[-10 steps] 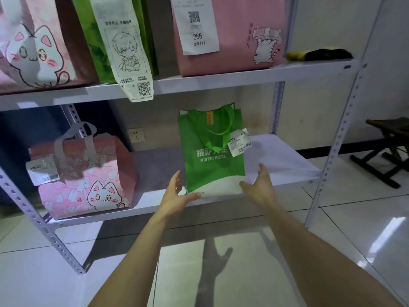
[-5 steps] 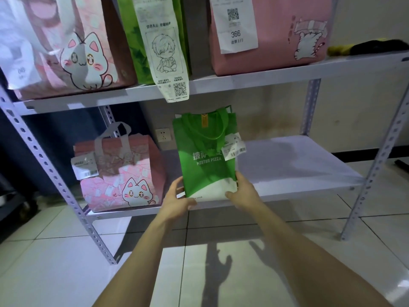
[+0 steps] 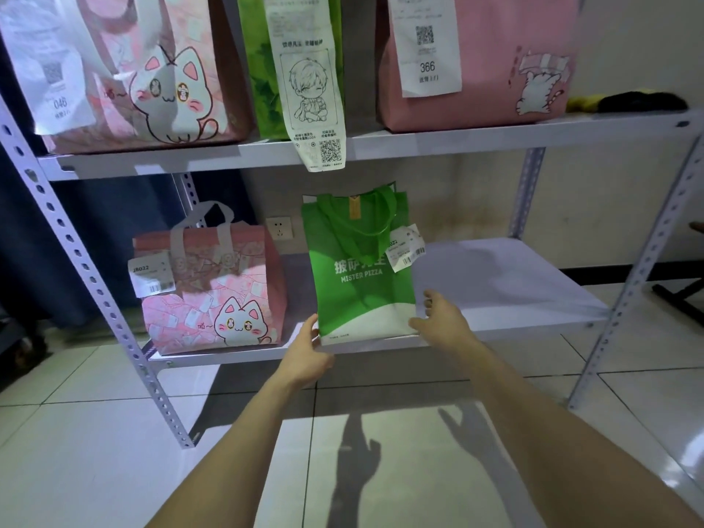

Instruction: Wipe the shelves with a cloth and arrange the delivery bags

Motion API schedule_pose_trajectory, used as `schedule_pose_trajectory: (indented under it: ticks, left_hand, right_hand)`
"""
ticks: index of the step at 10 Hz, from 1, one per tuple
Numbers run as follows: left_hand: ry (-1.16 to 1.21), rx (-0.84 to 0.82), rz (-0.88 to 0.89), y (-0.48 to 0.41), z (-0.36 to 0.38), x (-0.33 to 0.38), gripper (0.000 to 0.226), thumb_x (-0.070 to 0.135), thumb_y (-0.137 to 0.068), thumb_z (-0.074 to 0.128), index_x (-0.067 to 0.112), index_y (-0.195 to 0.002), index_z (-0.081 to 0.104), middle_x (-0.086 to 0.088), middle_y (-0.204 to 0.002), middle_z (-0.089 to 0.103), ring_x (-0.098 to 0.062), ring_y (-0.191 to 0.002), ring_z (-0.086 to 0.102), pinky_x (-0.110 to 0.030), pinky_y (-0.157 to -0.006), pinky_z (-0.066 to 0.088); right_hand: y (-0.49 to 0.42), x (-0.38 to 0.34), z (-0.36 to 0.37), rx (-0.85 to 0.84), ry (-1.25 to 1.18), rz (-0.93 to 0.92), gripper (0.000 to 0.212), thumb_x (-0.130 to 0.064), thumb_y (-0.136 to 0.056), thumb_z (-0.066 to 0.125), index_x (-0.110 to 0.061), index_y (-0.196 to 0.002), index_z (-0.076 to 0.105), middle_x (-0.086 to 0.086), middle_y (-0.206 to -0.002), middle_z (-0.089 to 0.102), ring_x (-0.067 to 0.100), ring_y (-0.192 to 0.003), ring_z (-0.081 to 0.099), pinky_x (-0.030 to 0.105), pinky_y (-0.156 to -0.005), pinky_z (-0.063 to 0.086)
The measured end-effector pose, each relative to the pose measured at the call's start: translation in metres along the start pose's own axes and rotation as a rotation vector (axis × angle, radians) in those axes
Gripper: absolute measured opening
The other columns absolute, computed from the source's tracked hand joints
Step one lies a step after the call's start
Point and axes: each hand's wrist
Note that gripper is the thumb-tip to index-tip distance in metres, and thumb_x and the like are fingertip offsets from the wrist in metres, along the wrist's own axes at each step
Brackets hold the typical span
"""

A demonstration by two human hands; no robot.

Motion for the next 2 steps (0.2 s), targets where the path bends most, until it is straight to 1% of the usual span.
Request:
schedule_pose_trajectory:
  ticks: [1, 2]
  left_hand:
    - [-0.063, 0.028, 0.003, 0.003, 0.0, 0.005, 0.088, 0.003, -0.093, 0.073, 0.023, -0.168, 0.032, -0.005, -0.158, 0.054, -0.02, -0.134, 0.062, -0.036, -0.096, 0.061]
    - [-0.184, 0.06, 0.03, 0.011, -0.004, 0.015, 0.076, 0.017, -0.096, 0.075, 0.018, -0.163, 0.04, -0.005, -0.154, 0.056, -0.021, -0.128, 0.065, -0.034, -0.103, 0.054]
  right_hand:
    - [0.006, -0.006, -0.024, -0.026, 0.134, -0.015, 0.074, -0.026, -0.096, 0.074, -0.011, -0.161, 0.04, 0.009, -0.159, 0.051, 0.029, -0.141, 0.054, 0.038, -0.112, 0.046]
    - [0.024, -0.023, -0.039, -0.101, 0.271, -0.097, 0.064, -0.033, -0.095, 0.075, -0.016, -0.152, 0.053, 0.006, -0.149, 0.061, 0.026, -0.126, 0.063, 0.034, -0.104, 0.051]
Point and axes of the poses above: each hand's wrist, its own y-axis away from the middle knuckle, its own z-axis out of the palm, x = y × z
